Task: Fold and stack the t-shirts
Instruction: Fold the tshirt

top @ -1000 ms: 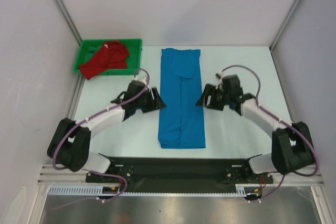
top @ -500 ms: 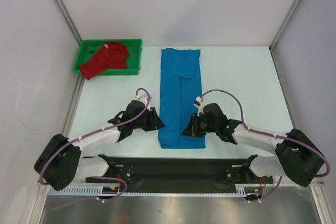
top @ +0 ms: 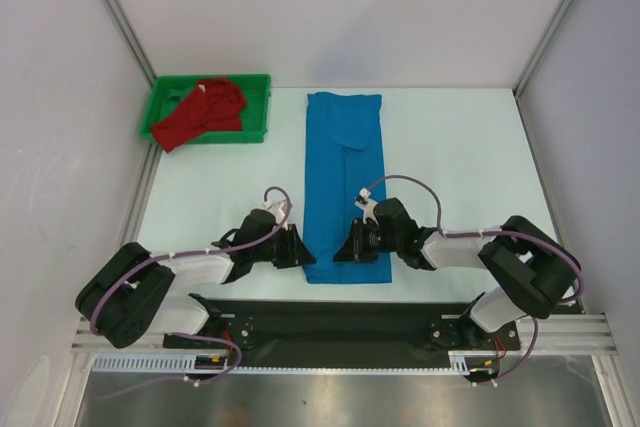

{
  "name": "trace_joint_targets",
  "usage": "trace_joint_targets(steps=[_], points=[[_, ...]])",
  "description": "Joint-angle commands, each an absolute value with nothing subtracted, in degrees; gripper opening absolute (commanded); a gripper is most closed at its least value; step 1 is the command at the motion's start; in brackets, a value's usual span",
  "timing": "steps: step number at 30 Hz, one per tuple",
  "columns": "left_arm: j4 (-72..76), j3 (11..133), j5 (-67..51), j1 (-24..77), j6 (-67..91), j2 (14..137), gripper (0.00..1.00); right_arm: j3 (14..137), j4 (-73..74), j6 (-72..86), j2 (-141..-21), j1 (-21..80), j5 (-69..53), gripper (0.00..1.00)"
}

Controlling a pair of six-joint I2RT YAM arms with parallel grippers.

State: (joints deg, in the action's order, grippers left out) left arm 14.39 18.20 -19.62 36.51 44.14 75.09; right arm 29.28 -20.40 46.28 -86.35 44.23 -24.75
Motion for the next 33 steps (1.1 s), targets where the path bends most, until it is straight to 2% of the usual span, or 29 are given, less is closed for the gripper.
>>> trace_joint_targets(steps=[1,6,12,18,26,33], points=[[16.17,13.46,-23.55,37.35,45.88,73.57,0.30,31.20,-26.54,47.90,-87.63,46.14,-26.19,0.14],[13.10,11.78,-22.50,37.44,46.76,65.84,0.31,30.50,-26.37,47.29,-89.47,47.37,-24.08,0.13],[1.77,17.92,-20.22,37.53,43.68,58.28,0.34,30.23,-25.23,47.29,-88.86,47.55,-23.56,0.12],[3.59,19.51,-20.83,37.71,42.72,61.60,0.35,31.20,-21.53,46.23,-86.40,46.41,-21.88,0.12],[13.71,14.24,-23.03,39.20,44.91,69.52,0.34,30.07,-28.03,49.04,-93.07,46.49,-26.28,0.11],[3.99,9.32,-19.34,39.55,46.32,59.26,0.32,24.62,-30.41,51.50,-90.36,49.74,-24.44,0.10]])
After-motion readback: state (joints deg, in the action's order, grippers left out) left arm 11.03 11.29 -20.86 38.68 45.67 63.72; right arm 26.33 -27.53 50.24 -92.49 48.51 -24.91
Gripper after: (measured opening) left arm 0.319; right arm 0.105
